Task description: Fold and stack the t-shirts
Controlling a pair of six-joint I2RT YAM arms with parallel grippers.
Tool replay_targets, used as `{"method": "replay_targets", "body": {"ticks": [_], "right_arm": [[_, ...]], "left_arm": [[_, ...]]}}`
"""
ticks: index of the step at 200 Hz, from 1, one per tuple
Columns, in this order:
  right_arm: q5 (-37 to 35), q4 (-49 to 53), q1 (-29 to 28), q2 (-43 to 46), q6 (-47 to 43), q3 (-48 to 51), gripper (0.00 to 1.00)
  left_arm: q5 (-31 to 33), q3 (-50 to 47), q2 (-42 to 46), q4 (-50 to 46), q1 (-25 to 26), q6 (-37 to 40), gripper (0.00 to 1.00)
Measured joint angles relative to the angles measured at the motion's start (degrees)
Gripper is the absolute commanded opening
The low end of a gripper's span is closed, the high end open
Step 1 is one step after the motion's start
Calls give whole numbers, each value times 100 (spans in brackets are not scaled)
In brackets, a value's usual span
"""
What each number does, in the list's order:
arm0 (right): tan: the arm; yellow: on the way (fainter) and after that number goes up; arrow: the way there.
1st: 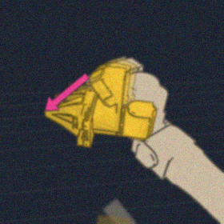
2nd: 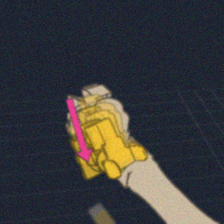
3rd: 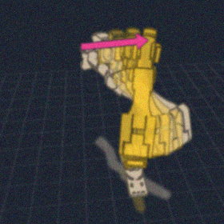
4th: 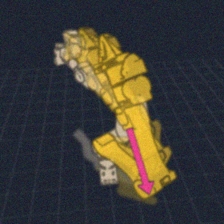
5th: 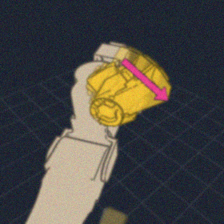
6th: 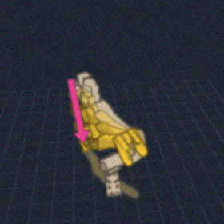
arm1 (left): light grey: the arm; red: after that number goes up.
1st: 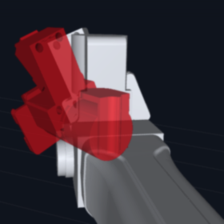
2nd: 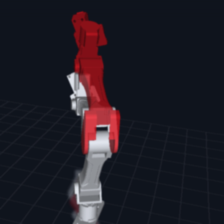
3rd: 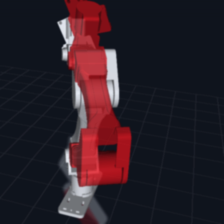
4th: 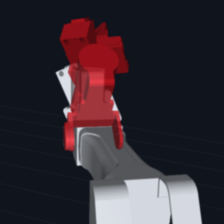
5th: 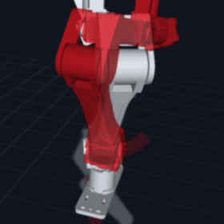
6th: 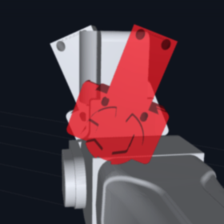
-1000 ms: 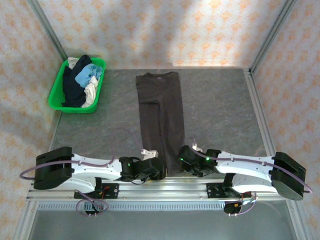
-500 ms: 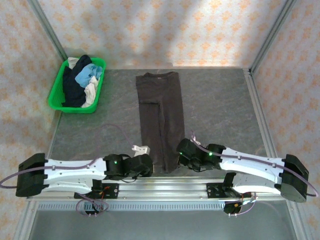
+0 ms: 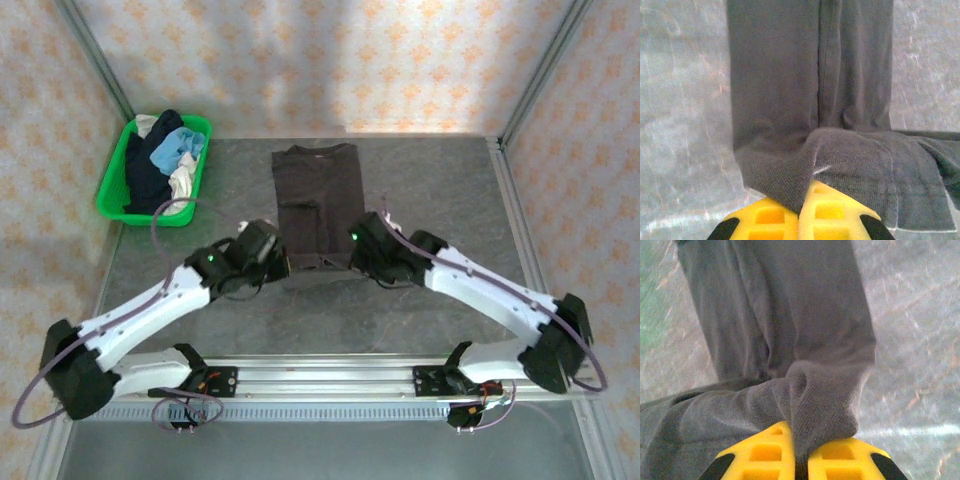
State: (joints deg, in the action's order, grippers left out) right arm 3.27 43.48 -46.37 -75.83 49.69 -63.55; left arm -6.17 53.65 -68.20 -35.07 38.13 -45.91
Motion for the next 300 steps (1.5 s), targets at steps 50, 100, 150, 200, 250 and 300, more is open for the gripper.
{"method": "replay_targets", "body": {"ticks": [50,100,150,200,250,300], "right_arm": [[551,-109,1014,-1716,-890,-1266,9],[1058,-20,1521,-3263,-1434,-2621,7],[1408,46,1849,-3936,-1663,-3239,8],[1626,240,2020,-4570,-1788,-4109,11],[1683,389,2194,-5139,-1858,-4640,11],[1895,393,2417,-5530,-1943,-4994,19]], "left_arm": [[-562,1373,-1799,-208,-955,984,0],[-1010,2457,-3132,-452,-1655,1587,0],[-1552,3637,-4341,-758,-2103,2074,0],[-1764,4572,-5230,-1123,-2245,2312,0],[-2024,5112,-5600,-1276,-2409,2334,0],[-2159,5366,-5829,-1296,-2490,2330,1]]}}
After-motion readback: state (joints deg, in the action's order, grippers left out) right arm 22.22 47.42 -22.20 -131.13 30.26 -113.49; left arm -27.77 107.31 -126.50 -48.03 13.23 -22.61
